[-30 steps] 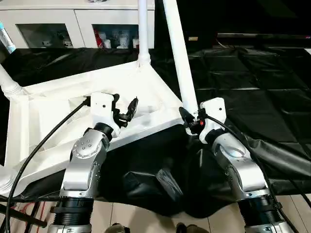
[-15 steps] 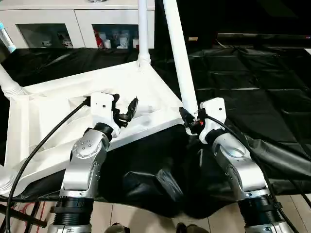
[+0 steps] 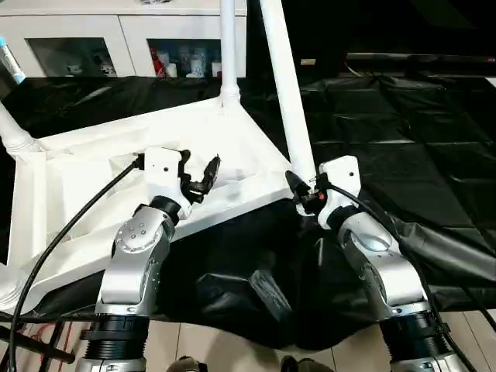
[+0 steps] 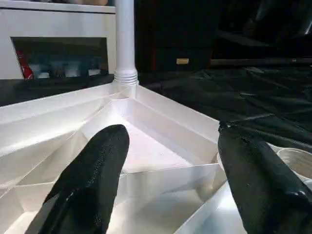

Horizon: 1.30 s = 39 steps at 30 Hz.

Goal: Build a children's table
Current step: Insert table leg to table base

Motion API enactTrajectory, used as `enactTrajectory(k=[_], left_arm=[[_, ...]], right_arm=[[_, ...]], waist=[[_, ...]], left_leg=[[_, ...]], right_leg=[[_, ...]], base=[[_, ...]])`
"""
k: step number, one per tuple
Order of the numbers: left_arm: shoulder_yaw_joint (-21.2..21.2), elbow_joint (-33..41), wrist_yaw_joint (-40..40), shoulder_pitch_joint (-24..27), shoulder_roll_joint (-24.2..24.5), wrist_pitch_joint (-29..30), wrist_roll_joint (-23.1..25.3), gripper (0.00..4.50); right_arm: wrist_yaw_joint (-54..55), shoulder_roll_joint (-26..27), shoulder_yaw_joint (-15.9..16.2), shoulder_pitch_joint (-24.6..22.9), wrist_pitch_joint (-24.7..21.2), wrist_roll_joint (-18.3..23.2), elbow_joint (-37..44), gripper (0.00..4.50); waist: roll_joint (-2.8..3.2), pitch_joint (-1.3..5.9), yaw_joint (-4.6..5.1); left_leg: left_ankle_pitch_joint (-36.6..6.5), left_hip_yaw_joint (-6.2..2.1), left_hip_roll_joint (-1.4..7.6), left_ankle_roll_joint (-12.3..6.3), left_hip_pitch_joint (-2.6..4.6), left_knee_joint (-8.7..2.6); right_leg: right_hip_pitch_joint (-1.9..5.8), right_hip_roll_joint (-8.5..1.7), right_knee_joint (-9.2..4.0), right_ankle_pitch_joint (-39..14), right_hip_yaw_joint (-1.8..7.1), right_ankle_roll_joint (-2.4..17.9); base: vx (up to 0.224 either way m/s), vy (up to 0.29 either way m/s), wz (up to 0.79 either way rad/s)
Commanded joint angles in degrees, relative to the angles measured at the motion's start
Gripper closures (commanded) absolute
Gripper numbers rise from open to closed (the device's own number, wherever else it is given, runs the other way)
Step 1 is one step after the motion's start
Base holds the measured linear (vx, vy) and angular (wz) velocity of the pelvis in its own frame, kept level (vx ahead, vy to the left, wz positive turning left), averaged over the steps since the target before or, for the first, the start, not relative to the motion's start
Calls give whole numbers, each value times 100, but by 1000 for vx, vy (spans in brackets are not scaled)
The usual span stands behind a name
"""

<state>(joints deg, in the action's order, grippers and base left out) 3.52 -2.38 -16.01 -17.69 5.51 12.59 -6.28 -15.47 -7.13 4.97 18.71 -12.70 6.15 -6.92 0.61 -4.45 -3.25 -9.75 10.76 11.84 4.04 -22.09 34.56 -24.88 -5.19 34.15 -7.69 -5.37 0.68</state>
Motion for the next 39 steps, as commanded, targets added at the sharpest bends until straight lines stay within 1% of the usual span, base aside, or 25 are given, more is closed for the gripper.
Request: enactTrajectory(k=[1, 12, 21, 30, 39], left_arm=[[-42, 87, 23, -28, 0, 37, 28, 114], [-42, 87, 23, -28, 0, 37, 28, 114], [-42, 87, 23, -28, 0, 37, 28, 114], [-42, 87, 23, -28, 0, 37, 28, 114], [-42, 87, 23, -28, 0, 37, 28, 114]], right_arm=[[-10, -14, -25, 12, 39, 22, 47, 263], [-10, -14, -25, 12, 39, 22, 47, 263], [-10, -14, -25, 12, 39, 22, 47, 263], [-10, -14, -25, 12, 39, 22, 47, 263], [-10, -14, -25, 12, 39, 22, 47, 263]], waist=[[2, 547, -4], [1, 550, -6], [7, 546, -6], [6, 549, -6], [1, 548, -7]], left_leg=[[-1196, -41, 61, -258, 63, -340], [-1169, -41, 59, -261, 58, -338], [-1216, -41, 63, -252, 69, -343], [-1178, -42, 63, -259, 61, -341], [-1198, -42, 59, -252, 61, -341]], right_leg=[[381, -193, -403, -1641, 239, 702], [388, -197, -397, -1601, 242, 717], [380, -197, -405, -1662, 240, 710], [385, -198, -399, -1601, 242, 727], [386, -199, -403, -1655, 241, 700]], base=[[0, 0, 0], [0, 0, 0], [0, 0, 0], [0, 0, 0], [0, 0, 0]])
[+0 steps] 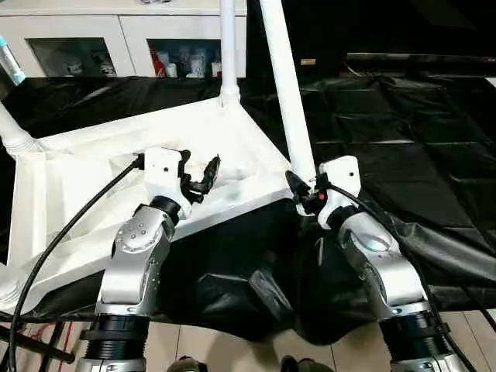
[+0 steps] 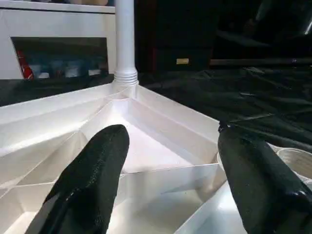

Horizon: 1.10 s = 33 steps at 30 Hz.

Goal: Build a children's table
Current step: Insert table leg to table base

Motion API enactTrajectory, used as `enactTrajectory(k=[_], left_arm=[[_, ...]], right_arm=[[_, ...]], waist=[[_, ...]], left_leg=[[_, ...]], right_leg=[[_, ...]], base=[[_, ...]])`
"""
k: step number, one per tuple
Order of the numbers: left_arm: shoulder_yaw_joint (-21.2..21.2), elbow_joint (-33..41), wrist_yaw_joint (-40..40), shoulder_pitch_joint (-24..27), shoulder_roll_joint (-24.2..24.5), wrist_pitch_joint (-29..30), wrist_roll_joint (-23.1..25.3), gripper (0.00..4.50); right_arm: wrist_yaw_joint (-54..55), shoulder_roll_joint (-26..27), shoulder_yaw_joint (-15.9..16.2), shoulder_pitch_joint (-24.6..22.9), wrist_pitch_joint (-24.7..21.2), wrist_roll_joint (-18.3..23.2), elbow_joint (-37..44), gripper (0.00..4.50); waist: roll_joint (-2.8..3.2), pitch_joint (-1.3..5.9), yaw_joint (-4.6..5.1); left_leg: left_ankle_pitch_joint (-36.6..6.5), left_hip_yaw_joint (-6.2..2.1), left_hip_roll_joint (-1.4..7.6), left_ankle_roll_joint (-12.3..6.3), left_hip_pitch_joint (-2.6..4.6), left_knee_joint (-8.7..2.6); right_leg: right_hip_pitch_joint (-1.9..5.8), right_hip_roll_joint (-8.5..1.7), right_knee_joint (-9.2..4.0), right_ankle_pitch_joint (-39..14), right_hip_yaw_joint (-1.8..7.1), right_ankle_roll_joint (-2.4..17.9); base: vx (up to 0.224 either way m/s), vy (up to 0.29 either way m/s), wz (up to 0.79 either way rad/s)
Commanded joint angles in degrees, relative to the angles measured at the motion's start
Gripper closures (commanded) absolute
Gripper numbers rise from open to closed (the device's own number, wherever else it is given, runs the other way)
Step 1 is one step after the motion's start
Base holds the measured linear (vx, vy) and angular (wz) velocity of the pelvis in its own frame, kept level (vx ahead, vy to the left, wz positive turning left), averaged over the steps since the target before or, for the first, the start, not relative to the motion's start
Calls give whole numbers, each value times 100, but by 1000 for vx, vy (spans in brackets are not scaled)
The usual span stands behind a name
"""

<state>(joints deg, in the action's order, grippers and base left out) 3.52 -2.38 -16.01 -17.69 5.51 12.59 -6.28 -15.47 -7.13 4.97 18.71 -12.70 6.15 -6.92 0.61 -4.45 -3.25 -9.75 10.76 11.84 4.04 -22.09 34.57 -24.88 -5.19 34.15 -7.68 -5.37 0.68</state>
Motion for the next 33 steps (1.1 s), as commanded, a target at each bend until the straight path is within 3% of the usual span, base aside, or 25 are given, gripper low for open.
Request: enactTrajectory(k=[1, 33], left_arm=[[-42, 87, 23, -28, 0, 37, 28, 114], [-42, 87, 23, -28, 0, 37, 28, 114]], right_arm=[[-10, -13, -25, 12, 38, 22, 47, 263], [-10, -13, -25, 12, 38, 22, 47, 263]], waist=[[2, 547, -6], [6, 547, -5]], left_leg=[[-1198, -41, 59, -253, 60, -341], [-1222, -43, 63, -244, 65, -343]], right_leg=[[386, -199, -407, -1665, 240, 695], [382, -198, -406, -1656, 239, 704]], base=[[0, 0, 0], [0, 0, 0]])
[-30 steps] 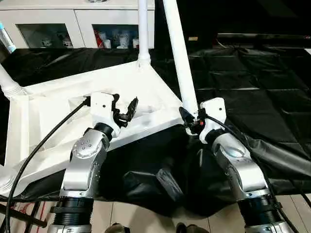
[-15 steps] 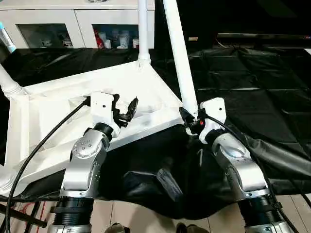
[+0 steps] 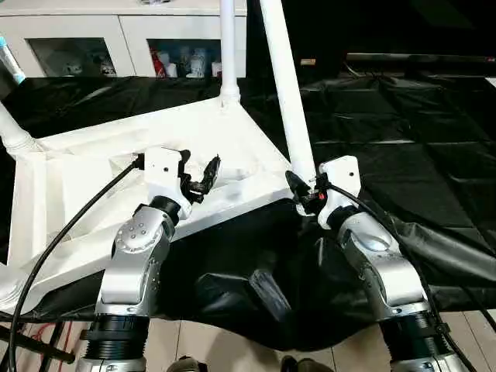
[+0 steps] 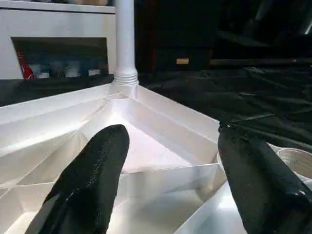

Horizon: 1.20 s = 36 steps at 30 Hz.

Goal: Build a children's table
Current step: Insert table leg to table base

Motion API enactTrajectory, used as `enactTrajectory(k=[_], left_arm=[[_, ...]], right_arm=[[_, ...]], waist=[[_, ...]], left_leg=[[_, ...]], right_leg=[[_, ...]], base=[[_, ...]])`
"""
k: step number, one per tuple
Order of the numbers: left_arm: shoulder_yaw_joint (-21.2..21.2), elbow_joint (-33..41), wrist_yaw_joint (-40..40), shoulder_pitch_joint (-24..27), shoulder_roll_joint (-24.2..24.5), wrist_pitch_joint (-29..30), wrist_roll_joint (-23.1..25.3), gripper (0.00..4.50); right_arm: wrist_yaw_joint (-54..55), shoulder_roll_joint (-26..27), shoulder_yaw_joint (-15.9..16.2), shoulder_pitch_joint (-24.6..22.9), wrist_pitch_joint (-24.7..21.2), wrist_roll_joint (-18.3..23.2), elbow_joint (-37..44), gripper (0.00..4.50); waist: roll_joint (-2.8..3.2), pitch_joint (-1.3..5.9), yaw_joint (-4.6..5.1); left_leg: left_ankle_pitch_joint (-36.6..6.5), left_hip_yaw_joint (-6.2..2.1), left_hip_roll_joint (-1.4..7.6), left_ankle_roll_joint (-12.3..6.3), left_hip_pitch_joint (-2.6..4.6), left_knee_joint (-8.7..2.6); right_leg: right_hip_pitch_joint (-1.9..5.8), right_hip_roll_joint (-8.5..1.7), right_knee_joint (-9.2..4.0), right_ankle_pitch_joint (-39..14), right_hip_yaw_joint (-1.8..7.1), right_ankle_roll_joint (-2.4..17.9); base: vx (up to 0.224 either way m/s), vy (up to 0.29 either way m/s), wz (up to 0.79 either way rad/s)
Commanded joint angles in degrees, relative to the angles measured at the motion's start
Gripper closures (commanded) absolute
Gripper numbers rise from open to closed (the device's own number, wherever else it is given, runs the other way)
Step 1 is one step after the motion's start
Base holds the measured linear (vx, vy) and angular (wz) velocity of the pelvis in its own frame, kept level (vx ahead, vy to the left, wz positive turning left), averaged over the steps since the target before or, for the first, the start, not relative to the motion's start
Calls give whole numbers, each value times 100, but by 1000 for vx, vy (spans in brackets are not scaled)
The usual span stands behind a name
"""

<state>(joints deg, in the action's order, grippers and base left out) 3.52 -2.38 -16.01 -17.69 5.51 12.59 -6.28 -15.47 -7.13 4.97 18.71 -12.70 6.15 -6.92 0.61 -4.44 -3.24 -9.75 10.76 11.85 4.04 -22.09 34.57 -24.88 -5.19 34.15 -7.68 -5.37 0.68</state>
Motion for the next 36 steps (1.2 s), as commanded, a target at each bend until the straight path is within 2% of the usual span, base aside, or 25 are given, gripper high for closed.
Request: enactTrajectory(k=[1, 36], left_arm=[[-42, 87, 23, -28, 0, 37, 28, 114], [-42, 87, 23, -28, 0, 37, 28, 114]], right_arm=[[-10, -13, -25, 12, 39, 22, 47, 263], [-10, -13, -25, 12, 39, 22, 47, 263]], waist=[[4, 547, -5], [4, 546, -6]], left_leg=[[-1219, -41, 61, -245, 63, -342], [-1208, -41, 61, -249, 63, -342]], right_leg=[[381, -196, -407, -1657, 241, 701], [380, -197, -407, -1656, 241, 702]], base=[[0, 0, 0], [0, 0, 0]])
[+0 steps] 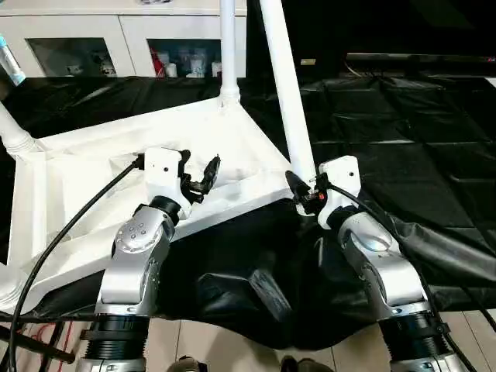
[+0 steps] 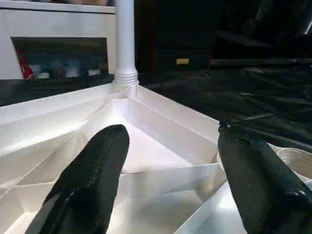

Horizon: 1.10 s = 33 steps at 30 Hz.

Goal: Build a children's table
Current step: Insert table leg to table base

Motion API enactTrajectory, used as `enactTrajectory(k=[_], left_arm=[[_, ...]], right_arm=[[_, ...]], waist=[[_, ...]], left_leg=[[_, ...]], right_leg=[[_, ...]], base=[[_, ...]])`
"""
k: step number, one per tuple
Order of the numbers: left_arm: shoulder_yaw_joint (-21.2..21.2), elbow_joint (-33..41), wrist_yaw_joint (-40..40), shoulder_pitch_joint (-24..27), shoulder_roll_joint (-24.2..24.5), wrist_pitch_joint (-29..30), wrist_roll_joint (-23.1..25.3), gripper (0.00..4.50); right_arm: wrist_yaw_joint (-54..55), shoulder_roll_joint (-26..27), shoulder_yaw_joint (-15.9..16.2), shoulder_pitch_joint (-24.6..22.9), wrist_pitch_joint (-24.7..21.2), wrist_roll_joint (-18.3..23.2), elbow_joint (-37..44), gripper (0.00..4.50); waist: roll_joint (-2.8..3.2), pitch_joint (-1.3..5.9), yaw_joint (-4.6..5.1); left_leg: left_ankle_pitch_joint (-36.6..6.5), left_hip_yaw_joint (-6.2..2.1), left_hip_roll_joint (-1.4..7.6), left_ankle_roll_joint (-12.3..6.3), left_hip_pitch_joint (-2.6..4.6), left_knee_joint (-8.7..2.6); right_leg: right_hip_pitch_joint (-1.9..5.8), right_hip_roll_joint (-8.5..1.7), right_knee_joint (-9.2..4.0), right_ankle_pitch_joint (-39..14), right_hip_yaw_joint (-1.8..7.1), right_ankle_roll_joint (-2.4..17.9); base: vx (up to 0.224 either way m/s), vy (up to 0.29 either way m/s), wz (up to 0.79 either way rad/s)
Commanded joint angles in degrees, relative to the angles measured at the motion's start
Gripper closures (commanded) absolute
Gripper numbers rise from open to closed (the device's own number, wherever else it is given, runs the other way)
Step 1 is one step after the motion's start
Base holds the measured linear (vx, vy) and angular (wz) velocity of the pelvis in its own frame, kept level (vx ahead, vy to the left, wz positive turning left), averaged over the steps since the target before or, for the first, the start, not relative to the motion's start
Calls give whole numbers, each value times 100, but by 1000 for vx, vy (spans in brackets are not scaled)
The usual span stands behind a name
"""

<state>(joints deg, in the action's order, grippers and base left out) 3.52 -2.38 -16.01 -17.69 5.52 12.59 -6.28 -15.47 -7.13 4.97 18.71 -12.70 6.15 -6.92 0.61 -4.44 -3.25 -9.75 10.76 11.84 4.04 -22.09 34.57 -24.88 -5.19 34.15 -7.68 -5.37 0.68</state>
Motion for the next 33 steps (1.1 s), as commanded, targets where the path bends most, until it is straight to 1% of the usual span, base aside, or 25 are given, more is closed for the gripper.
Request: enactTrajectory(k=[1, 33], left_arm=[[-42, 87, 23, -28, 0, 37, 28, 114], [-42, 87, 23, -28, 0, 37, 28, 114]], right_arm=[[-10, -13, -25, 12, 39, 22, 47, 263], [-10, -13, -25, 12, 39, 22, 47, 263]], waist=[[1, 548, -3], [3, 547, -3]], left_leg=[[-1205, -40, 60, -250, 63, -340], [-1200, -43, 63, -255, 62, -343]], right_leg=[[383, -197, -405, -1655, 240, 701], [383, -194, -401, -1636, 239, 712]], base=[[0, 0, 0], [0, 0, 0]])
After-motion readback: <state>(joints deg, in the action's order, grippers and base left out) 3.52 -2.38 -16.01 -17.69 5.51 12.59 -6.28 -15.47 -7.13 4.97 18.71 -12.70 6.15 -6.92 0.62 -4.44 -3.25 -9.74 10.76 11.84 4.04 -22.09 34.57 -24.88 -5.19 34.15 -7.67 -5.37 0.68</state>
